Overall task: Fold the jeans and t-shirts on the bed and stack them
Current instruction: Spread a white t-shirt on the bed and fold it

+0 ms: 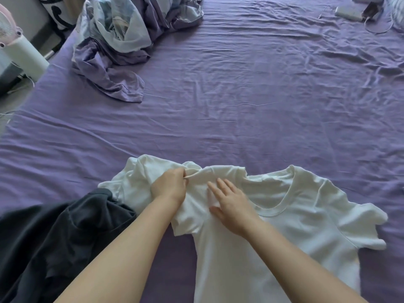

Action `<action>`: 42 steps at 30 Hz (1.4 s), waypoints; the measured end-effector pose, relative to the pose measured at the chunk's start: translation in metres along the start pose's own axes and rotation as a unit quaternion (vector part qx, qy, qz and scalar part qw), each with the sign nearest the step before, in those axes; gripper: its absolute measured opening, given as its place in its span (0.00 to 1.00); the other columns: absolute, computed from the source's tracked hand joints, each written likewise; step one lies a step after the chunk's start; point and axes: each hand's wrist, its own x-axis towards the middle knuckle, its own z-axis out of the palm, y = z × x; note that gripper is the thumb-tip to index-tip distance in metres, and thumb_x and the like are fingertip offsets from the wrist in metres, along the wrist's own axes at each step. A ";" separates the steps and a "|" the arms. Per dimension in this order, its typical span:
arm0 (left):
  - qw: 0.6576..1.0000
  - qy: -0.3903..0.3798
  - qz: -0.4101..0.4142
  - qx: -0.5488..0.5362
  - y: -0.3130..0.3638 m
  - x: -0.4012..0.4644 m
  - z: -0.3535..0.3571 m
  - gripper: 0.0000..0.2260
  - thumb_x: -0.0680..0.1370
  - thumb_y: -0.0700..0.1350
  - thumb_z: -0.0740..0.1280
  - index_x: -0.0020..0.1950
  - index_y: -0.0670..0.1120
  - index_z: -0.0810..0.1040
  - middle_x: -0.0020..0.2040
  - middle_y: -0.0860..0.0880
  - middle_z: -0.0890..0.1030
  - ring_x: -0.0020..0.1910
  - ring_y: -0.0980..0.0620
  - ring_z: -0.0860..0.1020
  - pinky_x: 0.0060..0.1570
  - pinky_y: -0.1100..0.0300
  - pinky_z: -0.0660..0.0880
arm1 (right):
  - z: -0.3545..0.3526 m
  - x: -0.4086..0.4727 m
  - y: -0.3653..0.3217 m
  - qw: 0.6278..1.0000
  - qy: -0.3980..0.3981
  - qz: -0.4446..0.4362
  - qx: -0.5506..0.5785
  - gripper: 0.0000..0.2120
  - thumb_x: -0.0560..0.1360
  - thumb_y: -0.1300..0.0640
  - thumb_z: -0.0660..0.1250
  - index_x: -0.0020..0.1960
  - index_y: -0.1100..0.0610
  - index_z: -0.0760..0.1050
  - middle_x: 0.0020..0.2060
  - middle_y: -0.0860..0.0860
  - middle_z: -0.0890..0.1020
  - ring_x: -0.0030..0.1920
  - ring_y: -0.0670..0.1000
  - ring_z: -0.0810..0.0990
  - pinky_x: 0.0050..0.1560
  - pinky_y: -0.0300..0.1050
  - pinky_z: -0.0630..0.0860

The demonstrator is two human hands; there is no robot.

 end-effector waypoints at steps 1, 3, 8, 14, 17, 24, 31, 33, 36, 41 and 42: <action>0.999 0.011 0.003 0.033 -0.001 -0.004 0.001 0.06 0.79 0.45 0.58 0.50 0.49 0.74 0.53 0.47 0.77 0.52 0.45 0.76 0.41 0.56 0.67 | 0.002 -0.007 0.004 1.000 0.016 0.007 -0.005 0.31 0.78 0.46 0.56 0.76 0.48 0.47 0.77 0.53 0.50 0.76 0.52 0.46 0.74 0.49 0.49; 0.986 0.074 0.044 0.145 0.000 -0.016 0.005 0.09 0.75 0.40 0.62 0.54 0.49 0.74 0.51 0.47 0.77 0.49 0.45 0.76 0.40 0.56 0.67 | 0.009 -0.026 0.013 0.999 0.037 0.018 -0.024 0.31 0.78 0.43 0.56 0.76 0.48 0.48 0.77 0.52 0.51 0.76 0.52 0.45 0.74 0.49 0.47; 0.887 0.216 0.367 0.179 0.026 -0.055 0.039 0.11 0.63 0.43 0.68 0.43 0.48 0.83 0.44 0.48 0.83 0.43 0.47 0.82 0.42 0.57 0.78 | 0.032 -0.068 0.027 0.997 0.043 0.062 -0.036 0.30 0.78 0.39 0.51 0.76 0.47 0.47 0.77 0.52 0.49 0.76 0.52 0.45 0.74 0.49 0.43; 0.928 -0.155 0.269 0.205 0.041 -0.090 0.105 0.32 0.79 0.61 0.52 0.77 0.53 0.42 0.78 0.46 0.41 0.76 0.40 0.40 0.71 0.37 0.44 | 0.048 -0.125 0.055 0.986 0.056 0.137 -0.079 0.29 0.76 0.38 0.46 0.71 0.50 0.65 0.71 0.56 0.67 0.71 0.58 0.65 0.67 0.62 0.63; 0.938 -0.144 0.214 0.233 0.027 -0.086 0.108 0.39 0.74 0.70 0.52 0.75 0.57 0.34 0.76 0.46 0.34 0.75 0.39 0.34 0.68 0.34 0.41 | 0.065 -0.164 0.089 0.969 0.022 0.238 -0.062 0.30 0.77 0.36 0.45 0.74 0.42 0.37 0.77 0.50 0.45 0.76 0.52 0.42 0.73 0.58 0.44; 0.934 -0.111 0.233 0.246 0.033 -0.140 0.125 0.39 0.74 0.68 0.53 0.76 0.54 0.36 0.77 0.44 0.37 0.75 0.42 0.35 0.67 0.33 0.36 | 0.072 -0.230 0.073 0.970 0.049 0.233 -0.055 0.29 0.74 0.39 0.52 0.72 0.49 0.64 0.72 0.57 0.64 0.71 0.62 0.63 0.67 0.60 0.64; 0.905 -0.190 0.342 0.165 0.066 -0.245 0.176 0.30 0.79 0.55 0.56 0.77 0.56 0.45 0.77 0.44 0.37 0.75 0.42 0.35 0.70 0.39 0.35 | 0.104 -0.302 0.085 0.965 -0.001 0.261 -0.012 0.33 0.77 0.39 0.56 0.75 0.43 0.44 0.76 0.54 0.44 0.76 0.54 0.42 0.73 0.49 0.47; 0.894 -0.201 0.361 0.174 0.072 -0.263 0.183 0.30 0.79 0.57 0.56 0.76 0.57 0.46 0.77 0.44 0.38 0.75 0.42 0.35 0.70 0.39 0.35 | 0.108 -0.312 0.078 0.969 0.025 0.248 -0.001 0.33 0.75 0.42 0.62 0.75 0.46 0.52 0.76 0.56 0.51 0.76 0.58 0.48 0.72 0.55 0.53; 0.903 -0.190 0.339 0.185 0.085 -0.279 0.193 0.30 0.78 0.56 0.58 0.77 0.57 0.46 0.78 0.44 0.39 0.75 0.42 0.36 0.70 0.38 0.37 | 0.113 -0.318 0.072 0.972 0.037 0.233 -0.005 0.32 0.76 0.44 0.61 0.75 0.46 0.52 0.76 0.56 0.50 0.76 0.58 0.47 0.73 0.58 0.49; 0.917 -0.170 0.291 0.213 0.099 -0.306 0.200 0.31 0.79 0.56 0.57 0.77 0.54 0.44 0.78 0.43 0.41 0.76 0.43 0.40 0.71 0.38 0.41 | 0.120 -0.330 0.060 0.980 -0.008 0.193 -0.053 0.32 0.77 0.44 0.57 0.76 0.51 0.48 0.76 0.57 0.46 0.76 0.58 0.41 0.72 0.60 0.38; 0.918 -0.176 0.285 0.213 0.098 -0.314 0.202 0.31 0.79 0.55 0.57 0.77 0.54 0.44 0.78 0.44 0.42 0.77 0.44 0.42 0.72 0.39 0.42 | 0.121 -0.334 0.056 0.982 -0.016 0.177 -0.059 0.32 0.77 0.44 0.57 0.76 0.52 0.48 0.76 0.58 0.47 0.76 0.58 0.42 0.72 0.59 0.38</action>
